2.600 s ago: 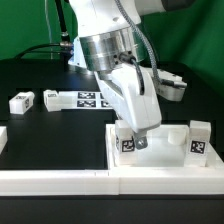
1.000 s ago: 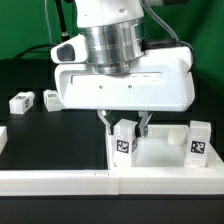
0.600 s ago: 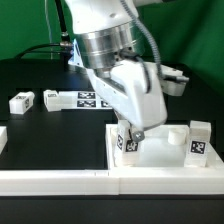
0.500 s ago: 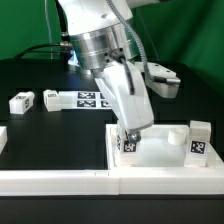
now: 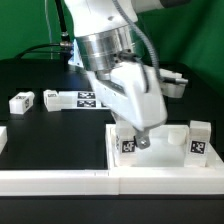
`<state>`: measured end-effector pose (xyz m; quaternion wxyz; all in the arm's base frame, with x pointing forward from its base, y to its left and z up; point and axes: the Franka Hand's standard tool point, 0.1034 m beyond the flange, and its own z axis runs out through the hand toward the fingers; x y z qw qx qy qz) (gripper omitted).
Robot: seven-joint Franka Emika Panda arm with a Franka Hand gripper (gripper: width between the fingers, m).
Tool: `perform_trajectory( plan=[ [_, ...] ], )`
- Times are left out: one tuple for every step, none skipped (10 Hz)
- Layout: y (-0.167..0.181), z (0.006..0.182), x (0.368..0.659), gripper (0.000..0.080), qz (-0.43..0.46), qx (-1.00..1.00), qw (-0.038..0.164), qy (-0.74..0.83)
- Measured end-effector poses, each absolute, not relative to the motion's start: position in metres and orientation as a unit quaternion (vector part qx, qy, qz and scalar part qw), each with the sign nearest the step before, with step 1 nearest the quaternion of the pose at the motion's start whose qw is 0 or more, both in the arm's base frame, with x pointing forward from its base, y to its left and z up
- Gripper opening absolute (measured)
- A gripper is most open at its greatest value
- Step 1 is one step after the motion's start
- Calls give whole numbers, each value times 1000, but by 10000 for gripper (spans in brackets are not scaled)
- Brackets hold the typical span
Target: Assemble square table
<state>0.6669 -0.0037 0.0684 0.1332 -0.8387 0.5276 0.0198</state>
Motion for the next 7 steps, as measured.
perform_trajectory(
  plan=[
    [-6,72,670,644,5,-889,131,439],
    [-6,74,673,644,-8,-928,129,351],
    [-6,74,673,649,-11,-936,129,327],
    [-6,74,673,649,-14,-944,128,304],
    [-7,74,673,649,-19,-955,127,267],
    [-7,74,673,649,-25,-965,126,227],
    [-9,75,673,649,-37,-987,100,120]
  ],
)
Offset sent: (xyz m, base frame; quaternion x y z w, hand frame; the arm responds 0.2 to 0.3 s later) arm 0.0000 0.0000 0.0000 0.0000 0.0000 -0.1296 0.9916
